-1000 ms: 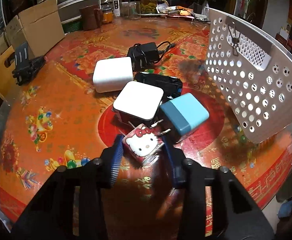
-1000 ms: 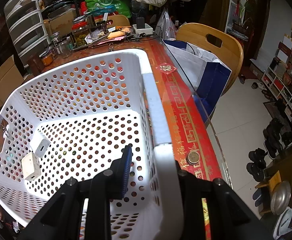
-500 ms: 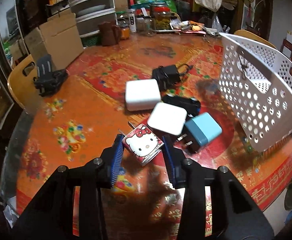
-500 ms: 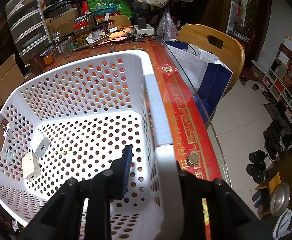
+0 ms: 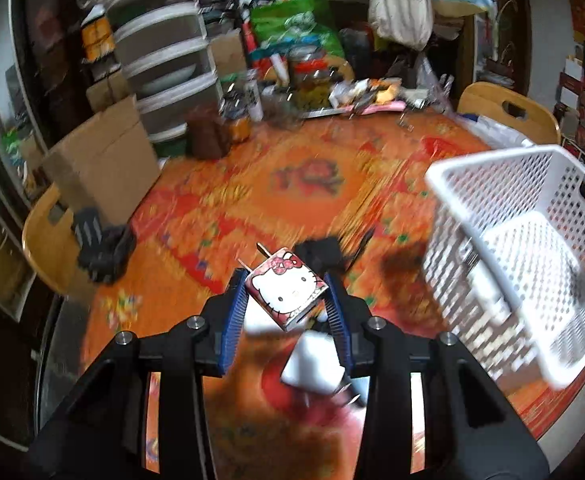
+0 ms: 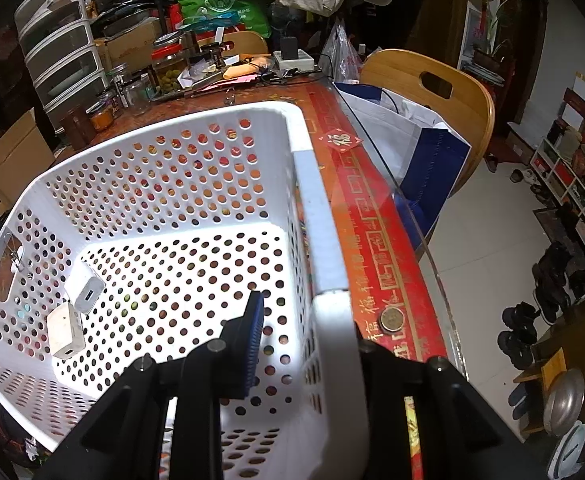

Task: Organize rigid objects
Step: 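Drop the Hello Kitty charger into the basket with the left gripper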

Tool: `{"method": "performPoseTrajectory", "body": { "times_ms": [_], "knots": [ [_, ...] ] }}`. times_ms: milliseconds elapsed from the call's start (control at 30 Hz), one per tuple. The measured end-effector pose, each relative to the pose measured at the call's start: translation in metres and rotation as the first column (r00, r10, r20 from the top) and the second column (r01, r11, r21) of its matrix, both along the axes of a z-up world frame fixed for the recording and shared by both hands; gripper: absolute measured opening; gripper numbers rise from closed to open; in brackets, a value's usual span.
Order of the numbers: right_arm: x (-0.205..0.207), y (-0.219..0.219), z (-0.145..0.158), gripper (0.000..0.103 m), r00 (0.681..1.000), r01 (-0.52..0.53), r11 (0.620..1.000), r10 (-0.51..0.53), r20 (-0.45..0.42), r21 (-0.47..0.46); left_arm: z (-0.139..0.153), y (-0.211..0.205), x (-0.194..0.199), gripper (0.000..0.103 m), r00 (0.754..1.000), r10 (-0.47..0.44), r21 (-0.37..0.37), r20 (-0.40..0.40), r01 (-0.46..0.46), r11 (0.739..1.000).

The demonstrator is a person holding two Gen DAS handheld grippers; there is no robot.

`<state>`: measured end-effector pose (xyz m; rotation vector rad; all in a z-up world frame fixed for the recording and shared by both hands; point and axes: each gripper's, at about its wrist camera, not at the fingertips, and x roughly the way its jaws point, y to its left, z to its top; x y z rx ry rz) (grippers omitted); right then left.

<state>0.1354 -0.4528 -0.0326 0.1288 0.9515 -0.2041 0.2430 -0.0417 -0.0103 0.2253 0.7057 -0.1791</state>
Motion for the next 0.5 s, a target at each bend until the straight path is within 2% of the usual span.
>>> {"method": "performPoseTrajectory", "body": {
  "times_ms": [133,267,367,500],
  "knots": [
    [0.0,0.0,0.0,0.026,1.0,-0.002,1.0,0.002,0.001,0.001,0.024,-0.036,0.004,0.036,0.997,-0.073,0.005,0.007,0.073,0.997],
    [0.0,0.0,0.0,0.026,1.0,-0.001,1.0,0.001,0.0,0.001,0.041,-0.083,0.007,0.036,0.987,-0.161,0.048,0.004,0.161,0.986],
    [0.0,0.0,0.0,0.026,1.0,-0.001,1.0,0.001,0.001,0.001,0.043,-0.122,0.017,0.036,0.979,-0.199,0.089,-0.047,0.203,0.975],
    [0.0,0.0,0.0,0.026,1.0,-0.004,1.0,0.004,0.002,0.006,0.03,-0.172,0.037,0.036,0.949,-0.252,0.117,-0.188,0.276,0.954]
  ]
}}
